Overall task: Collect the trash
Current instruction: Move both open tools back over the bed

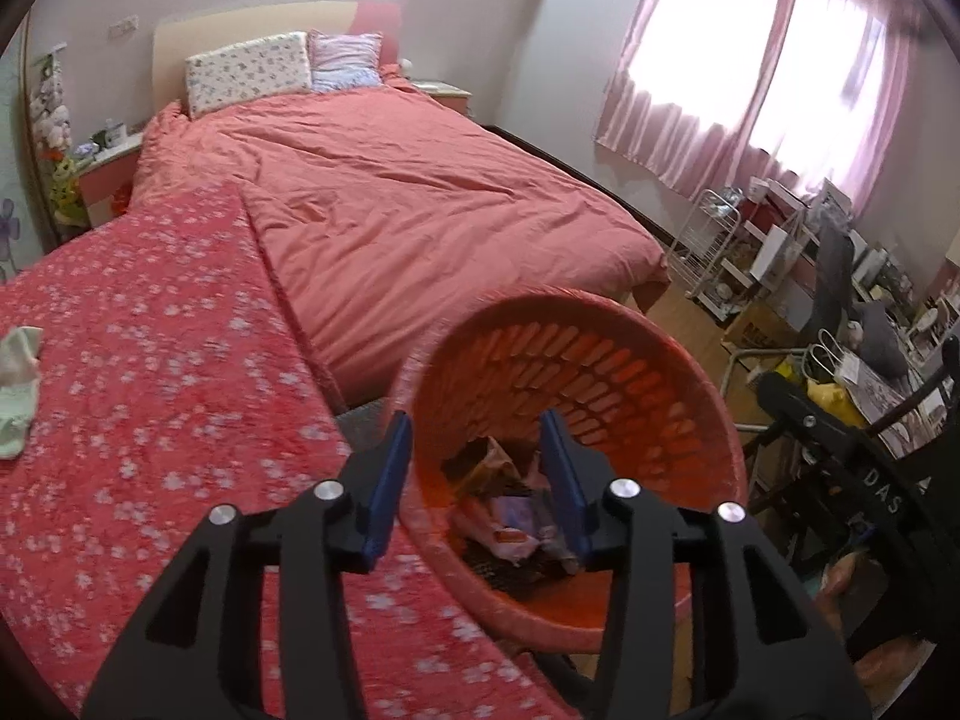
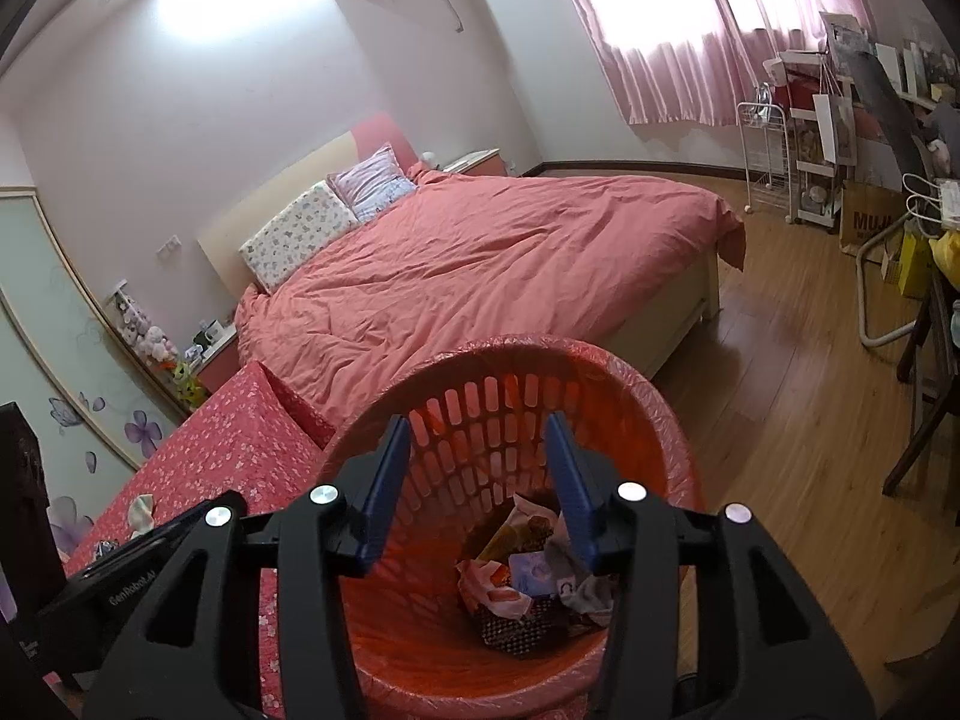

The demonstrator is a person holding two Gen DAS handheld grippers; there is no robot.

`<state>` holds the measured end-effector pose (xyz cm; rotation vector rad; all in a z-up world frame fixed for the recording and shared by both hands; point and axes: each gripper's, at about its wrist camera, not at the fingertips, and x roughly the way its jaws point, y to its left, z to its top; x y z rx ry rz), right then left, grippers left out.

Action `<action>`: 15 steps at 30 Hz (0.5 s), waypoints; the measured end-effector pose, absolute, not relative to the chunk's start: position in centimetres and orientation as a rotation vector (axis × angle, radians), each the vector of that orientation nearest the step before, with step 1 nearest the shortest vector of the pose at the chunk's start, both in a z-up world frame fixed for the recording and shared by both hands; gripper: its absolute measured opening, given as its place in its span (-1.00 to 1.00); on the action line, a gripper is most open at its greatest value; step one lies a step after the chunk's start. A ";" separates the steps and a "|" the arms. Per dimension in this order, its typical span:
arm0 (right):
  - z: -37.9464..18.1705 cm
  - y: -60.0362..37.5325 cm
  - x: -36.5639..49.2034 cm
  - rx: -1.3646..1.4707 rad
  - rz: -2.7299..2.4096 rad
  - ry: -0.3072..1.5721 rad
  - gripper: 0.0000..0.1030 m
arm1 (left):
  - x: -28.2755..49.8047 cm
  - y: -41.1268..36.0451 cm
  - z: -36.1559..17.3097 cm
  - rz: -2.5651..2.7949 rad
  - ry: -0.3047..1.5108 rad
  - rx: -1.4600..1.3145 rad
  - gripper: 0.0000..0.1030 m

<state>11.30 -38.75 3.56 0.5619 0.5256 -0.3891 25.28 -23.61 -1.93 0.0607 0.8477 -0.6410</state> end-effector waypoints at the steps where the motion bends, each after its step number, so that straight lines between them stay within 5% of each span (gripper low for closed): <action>1: 3.7 -38.6 11.3 0.553 -0.391 0.525 -0.07 | 25.3 -23.1 -1.7 -0.630 0.840 0.063 -0.06; 15: 5.6 -32.3 14.5 0.383 -0.300 0.558 -0.05 | 27.3 -7.7 -0.3 -0.343 0.790 0.059 0.25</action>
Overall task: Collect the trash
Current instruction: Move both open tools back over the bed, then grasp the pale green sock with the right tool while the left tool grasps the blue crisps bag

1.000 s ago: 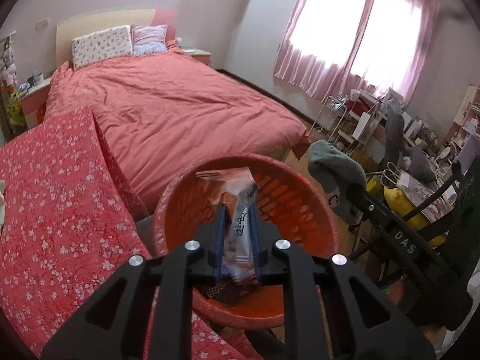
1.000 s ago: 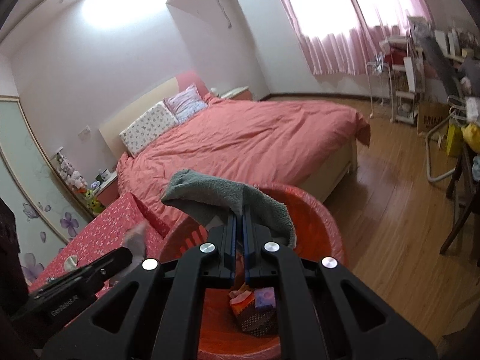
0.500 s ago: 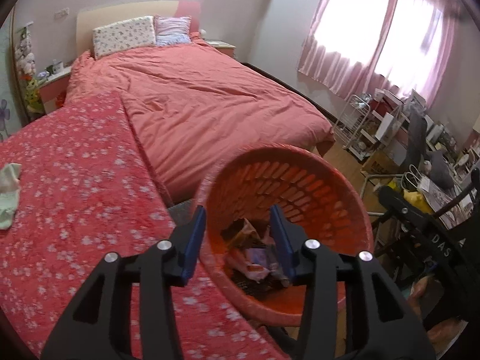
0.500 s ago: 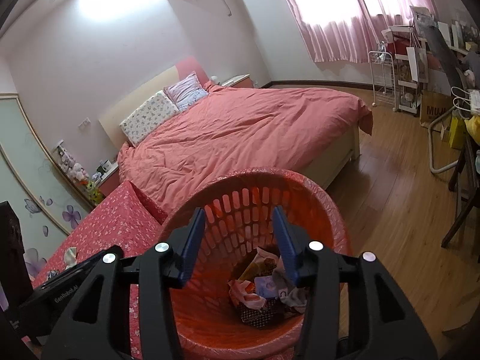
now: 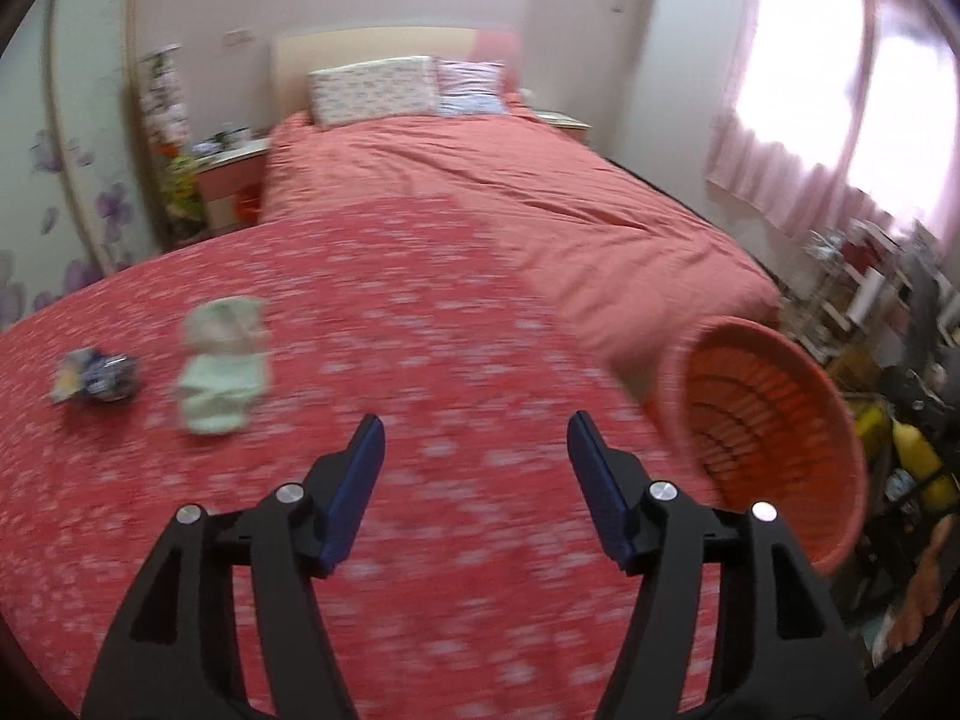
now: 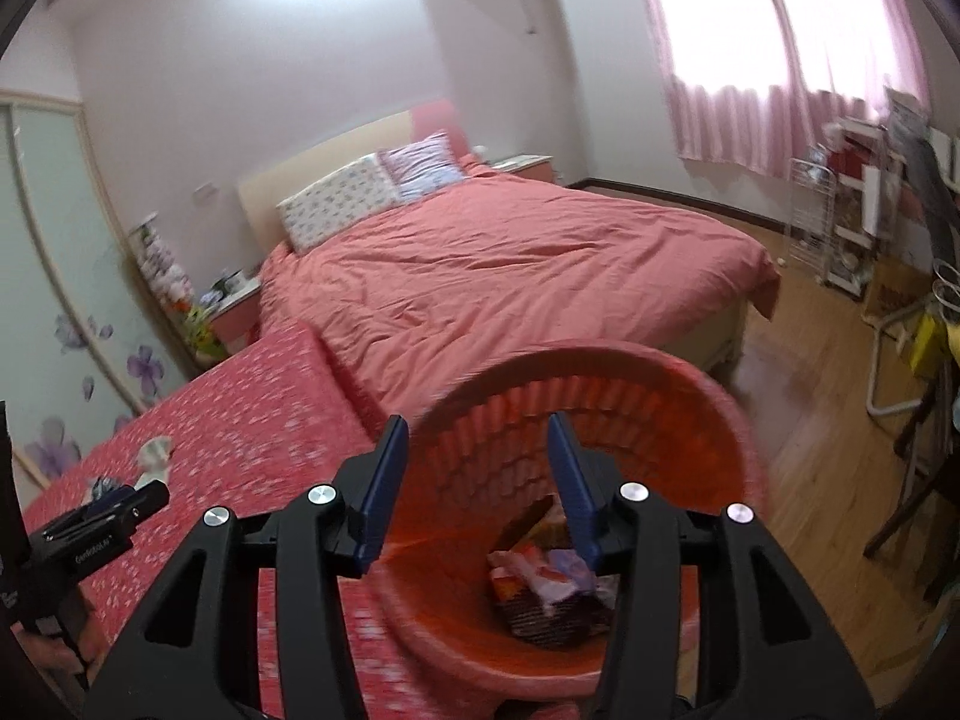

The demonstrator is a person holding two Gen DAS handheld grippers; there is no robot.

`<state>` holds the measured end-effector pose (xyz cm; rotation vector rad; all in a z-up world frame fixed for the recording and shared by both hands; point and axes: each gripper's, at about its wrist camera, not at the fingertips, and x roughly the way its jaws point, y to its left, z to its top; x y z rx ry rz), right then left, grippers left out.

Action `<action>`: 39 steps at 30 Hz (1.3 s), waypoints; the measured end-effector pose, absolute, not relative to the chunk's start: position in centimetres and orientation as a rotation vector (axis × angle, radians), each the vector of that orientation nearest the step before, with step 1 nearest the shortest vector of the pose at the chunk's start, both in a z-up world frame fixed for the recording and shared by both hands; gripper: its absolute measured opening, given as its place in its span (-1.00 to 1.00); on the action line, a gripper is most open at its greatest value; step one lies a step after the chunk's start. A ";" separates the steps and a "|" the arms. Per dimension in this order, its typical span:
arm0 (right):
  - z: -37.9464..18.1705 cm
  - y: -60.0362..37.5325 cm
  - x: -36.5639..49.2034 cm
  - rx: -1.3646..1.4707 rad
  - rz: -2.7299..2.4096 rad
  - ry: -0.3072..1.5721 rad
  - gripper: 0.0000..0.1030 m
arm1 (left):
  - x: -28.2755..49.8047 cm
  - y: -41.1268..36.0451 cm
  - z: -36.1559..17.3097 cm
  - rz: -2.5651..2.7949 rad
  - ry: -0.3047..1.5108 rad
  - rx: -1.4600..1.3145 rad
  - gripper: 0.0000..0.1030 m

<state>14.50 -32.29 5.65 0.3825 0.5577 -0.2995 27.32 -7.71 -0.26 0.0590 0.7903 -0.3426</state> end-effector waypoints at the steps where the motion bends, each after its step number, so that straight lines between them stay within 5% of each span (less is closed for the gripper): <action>1: 5.8 -31.1 15.1 0.369 -0.280 0.563 -0.05 | 27.6 -6.5 -0.2 -0.320 0.791 0.050 0.26; 22: 4.0 -7.3 28.5 0.158 0.173 0.713 -0.07 | 28.4 19.8 -0.9 0.082 0.758 -0.112 0.53; 39: -0.8 -0.1 34.1 0.028 0.191 0.882 -0.47 | 28.8 24.3 -2.4 0.090 0.789 -0.207 0.56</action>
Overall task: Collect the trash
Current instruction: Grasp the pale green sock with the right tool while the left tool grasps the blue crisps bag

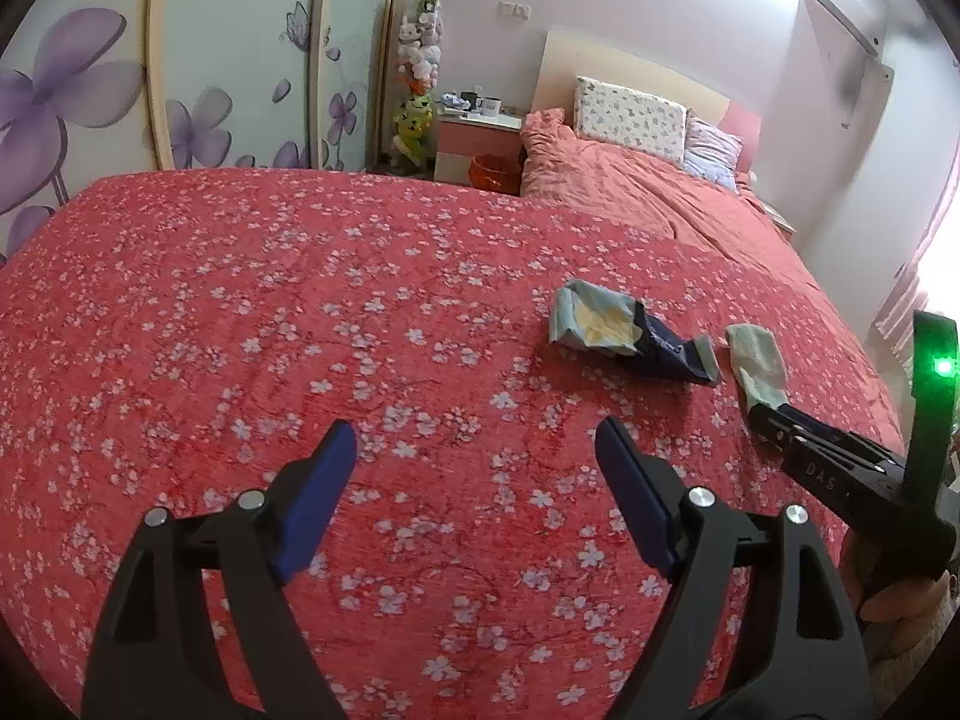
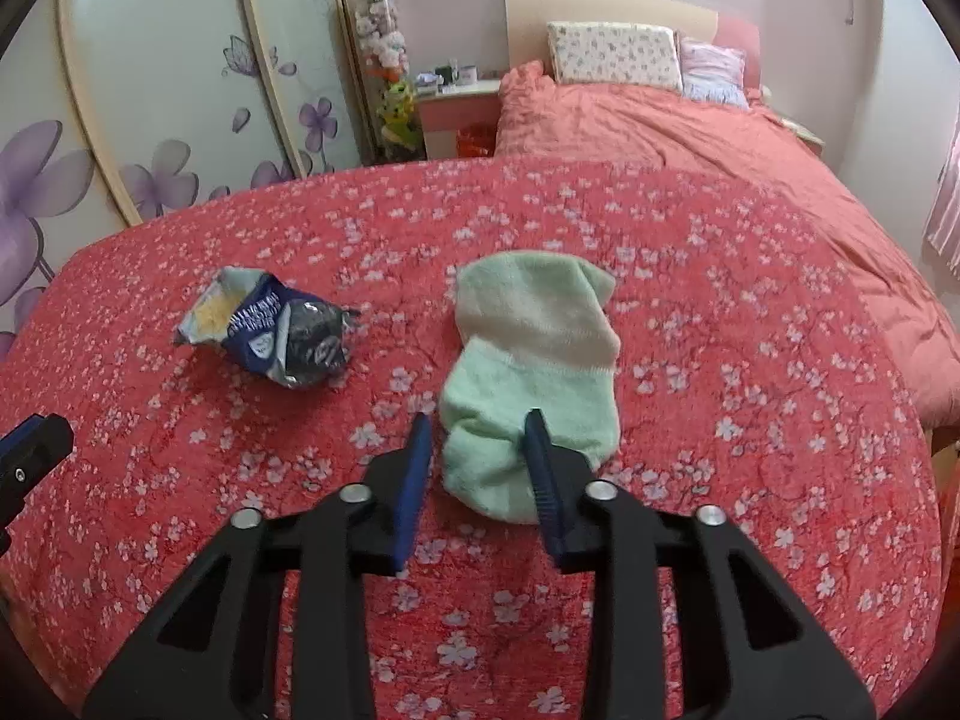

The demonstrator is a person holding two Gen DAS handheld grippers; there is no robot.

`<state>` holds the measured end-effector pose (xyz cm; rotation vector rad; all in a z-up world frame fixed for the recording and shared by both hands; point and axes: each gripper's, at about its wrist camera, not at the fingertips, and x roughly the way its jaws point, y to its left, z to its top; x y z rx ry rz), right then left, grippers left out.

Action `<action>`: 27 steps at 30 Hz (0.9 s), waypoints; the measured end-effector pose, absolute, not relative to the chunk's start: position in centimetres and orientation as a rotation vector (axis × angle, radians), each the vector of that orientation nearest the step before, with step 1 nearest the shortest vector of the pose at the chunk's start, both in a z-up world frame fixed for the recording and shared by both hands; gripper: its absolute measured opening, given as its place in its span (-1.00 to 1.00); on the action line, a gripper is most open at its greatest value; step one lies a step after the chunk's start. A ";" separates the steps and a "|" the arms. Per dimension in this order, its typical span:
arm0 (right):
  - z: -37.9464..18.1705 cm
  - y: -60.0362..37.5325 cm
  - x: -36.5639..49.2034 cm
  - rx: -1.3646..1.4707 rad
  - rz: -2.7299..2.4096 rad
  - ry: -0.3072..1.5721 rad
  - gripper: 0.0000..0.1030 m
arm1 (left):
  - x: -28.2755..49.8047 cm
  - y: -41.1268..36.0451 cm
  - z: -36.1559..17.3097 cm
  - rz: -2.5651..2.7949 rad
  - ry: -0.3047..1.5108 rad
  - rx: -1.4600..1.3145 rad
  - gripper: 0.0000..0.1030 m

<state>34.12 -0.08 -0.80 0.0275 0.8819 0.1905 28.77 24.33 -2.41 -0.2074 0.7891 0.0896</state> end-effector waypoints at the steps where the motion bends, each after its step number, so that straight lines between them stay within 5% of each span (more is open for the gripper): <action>1: -0.8 -0.3 34.1 0.030 0.186 0.883 -0.57 | 28.9 24.3 -2.5 0.087 0.791 -0.207 0.56; 7: -0.5 -1.5 33.9 0.062 0.185 0.879 -0.86 | 29.3 23.3 -2.7 0.073 0.805 -0.208 0.57; 27: 2.1 -11.0 27.9 0.111 0.063 0.749 -0.88 | 38.0 12.9 -2.4 0.066 0.872 -0.151 0.57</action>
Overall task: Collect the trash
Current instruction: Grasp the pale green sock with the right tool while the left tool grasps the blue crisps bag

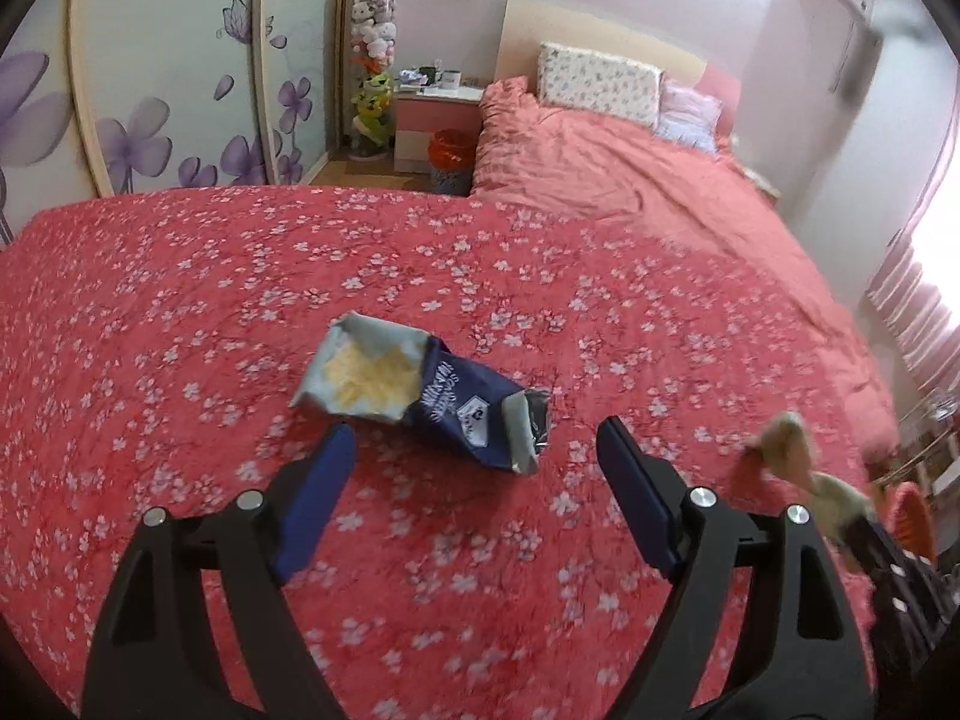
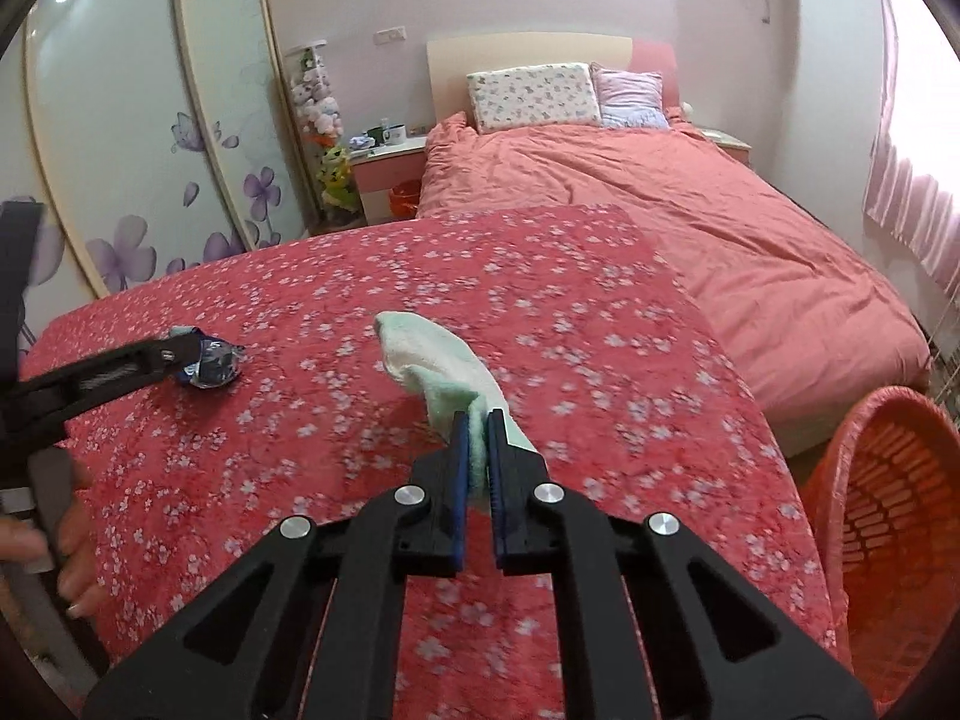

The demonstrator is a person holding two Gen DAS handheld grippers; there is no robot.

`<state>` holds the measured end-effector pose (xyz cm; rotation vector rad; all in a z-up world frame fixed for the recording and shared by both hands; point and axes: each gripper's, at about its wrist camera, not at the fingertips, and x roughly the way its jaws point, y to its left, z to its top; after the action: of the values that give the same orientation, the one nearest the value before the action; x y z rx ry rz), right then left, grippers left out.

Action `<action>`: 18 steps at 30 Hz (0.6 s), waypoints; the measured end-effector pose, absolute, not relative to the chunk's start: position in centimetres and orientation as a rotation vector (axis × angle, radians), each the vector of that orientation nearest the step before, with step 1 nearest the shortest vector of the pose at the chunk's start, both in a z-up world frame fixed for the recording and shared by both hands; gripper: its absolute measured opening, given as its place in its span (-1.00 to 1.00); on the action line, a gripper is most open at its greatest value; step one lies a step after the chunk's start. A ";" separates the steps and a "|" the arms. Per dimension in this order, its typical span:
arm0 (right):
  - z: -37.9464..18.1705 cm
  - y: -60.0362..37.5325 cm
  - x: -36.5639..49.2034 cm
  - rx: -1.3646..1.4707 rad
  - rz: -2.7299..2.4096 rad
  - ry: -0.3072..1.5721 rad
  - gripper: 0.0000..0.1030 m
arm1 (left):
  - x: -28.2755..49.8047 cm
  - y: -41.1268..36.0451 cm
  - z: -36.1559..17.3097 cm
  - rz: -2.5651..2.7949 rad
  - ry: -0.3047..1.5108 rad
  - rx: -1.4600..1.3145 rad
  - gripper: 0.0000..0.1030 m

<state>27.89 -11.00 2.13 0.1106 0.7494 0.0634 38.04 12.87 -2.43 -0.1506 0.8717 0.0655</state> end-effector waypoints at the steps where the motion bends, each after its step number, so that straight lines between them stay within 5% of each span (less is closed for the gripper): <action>1: 2.1 -11.5 27.8 0.117 0.064 0.749 -0.88 | 38.3 12.6 -2.7 0.079 0.879 -0.135 0.57; 15: 2.2 -12.0 26.8 0.160 0.083 0.734 -0.88 | 36.1 20.1 -4.8 0.227 0.935 -0.162 0.37; 18: 2.2 -11.9 26.7 0.158 0.089 0.732 -0.88 | 34.6 21.5 -3.7 0.140 0.901 -0.227 0.55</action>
<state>26.68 -11.86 2.21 0.1580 0.7324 0.0886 34.61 21.46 -3.73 -0.2271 0.9010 0.1396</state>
